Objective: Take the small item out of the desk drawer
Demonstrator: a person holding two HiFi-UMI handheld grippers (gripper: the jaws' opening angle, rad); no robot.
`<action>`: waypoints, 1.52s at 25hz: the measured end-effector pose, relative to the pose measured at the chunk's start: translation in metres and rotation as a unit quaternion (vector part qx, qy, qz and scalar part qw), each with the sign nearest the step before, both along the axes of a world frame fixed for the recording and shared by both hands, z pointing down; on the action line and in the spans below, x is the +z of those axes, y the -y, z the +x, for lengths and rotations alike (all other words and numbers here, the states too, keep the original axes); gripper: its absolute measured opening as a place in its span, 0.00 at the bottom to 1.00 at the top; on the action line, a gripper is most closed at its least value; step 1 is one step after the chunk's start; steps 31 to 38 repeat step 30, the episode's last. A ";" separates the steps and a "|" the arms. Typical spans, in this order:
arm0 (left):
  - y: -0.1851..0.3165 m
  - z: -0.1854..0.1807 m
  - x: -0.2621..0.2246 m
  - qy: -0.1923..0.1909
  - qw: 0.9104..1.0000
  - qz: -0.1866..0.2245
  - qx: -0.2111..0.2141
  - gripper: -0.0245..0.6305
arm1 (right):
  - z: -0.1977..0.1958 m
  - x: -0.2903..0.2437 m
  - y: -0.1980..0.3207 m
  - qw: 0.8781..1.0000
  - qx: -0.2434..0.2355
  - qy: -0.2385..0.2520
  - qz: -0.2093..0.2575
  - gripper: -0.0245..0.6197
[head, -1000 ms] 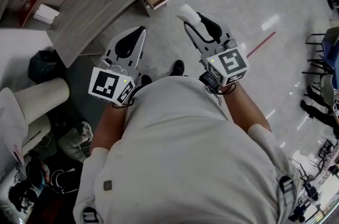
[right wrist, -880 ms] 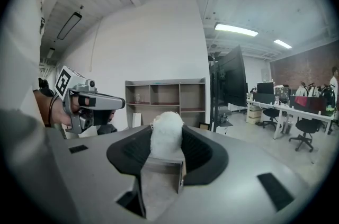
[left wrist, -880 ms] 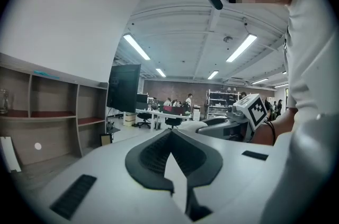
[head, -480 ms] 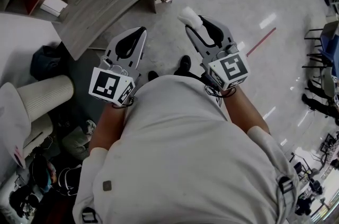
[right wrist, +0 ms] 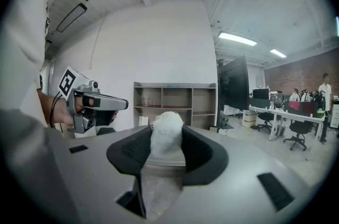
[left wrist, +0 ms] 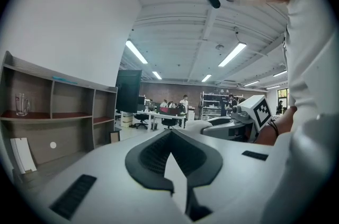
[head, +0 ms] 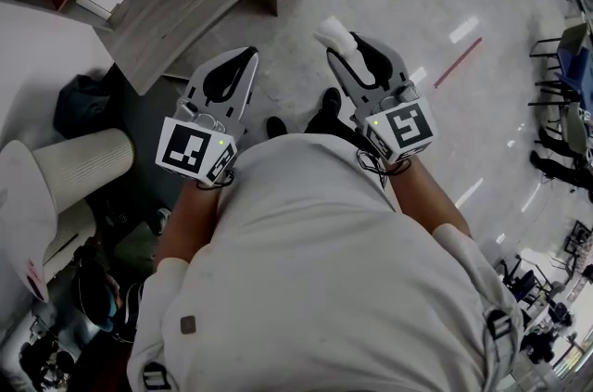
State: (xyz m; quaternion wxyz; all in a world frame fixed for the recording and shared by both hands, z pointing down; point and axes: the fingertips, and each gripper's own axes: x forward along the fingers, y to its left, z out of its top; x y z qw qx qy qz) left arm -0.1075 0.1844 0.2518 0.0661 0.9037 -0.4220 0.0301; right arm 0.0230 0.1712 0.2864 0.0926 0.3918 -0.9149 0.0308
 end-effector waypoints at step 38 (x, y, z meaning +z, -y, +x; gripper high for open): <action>-0.017 -0.026 -0.001 -0.029 0.999 -0.004 0.025 0.06 | -0.020 -0.007 -0.027 0.999 0.034 0.009 0.001 0.31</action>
